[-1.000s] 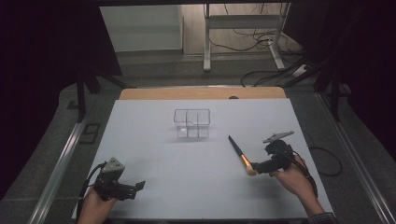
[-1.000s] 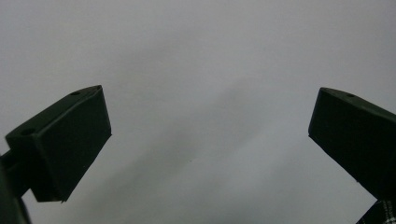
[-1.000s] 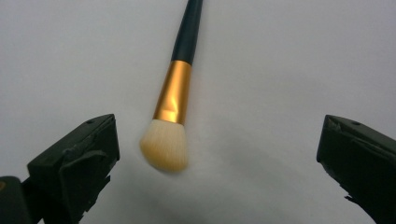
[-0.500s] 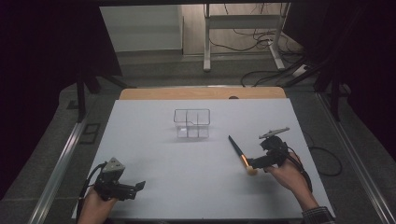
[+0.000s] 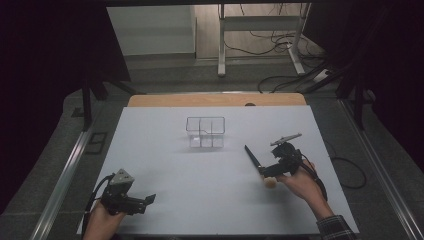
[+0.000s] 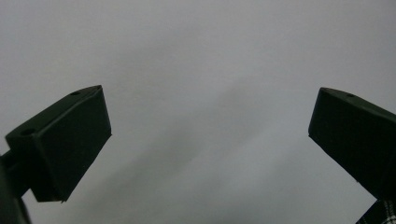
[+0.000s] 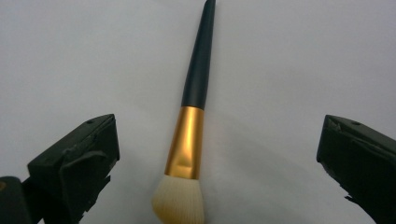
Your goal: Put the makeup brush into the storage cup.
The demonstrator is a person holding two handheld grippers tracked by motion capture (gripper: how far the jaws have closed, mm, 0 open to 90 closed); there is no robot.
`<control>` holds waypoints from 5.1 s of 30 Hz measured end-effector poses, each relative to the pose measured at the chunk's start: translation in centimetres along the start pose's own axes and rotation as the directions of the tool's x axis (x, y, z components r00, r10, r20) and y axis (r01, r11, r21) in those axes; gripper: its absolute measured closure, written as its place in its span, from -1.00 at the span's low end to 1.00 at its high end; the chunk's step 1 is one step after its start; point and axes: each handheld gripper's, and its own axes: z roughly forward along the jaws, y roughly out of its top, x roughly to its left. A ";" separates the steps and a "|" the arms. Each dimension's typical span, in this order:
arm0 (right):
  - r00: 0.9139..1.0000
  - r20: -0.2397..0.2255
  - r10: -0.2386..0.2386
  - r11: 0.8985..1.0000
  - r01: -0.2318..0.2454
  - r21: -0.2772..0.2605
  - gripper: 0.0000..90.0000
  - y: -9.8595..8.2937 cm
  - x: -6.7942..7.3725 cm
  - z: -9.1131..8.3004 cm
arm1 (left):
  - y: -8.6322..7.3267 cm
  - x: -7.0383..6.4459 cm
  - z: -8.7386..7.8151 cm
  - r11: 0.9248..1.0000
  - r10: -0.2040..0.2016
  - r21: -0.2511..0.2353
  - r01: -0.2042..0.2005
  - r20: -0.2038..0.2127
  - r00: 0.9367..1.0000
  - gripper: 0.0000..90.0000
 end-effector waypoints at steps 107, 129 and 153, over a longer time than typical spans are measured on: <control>0.980 -0.066 -0.189 0.961 0.198 0.193 0.64 3.1 2.2 3.1 | 0.2 -0.4 -0.7 0.992 0.061 -0.108 -0.058 0.020 0.998 -0.97; 0.971 -0.102 -0.215 0.967 0.226 0.115 0.64 3.2 2.7 0.1 | 1.2 -1.6 -0.7 0.989 0.105 -0.108 -0.101 0.030 0.994 -0.98; 0.958 -0.133 -0.256 0.957 0.270 0.102 0.64 3.6 3.9 -0.5 | 4.5 -2.8 1.5 0.992 0.120 -0.063 -0.112 0.122 0.985 -1.00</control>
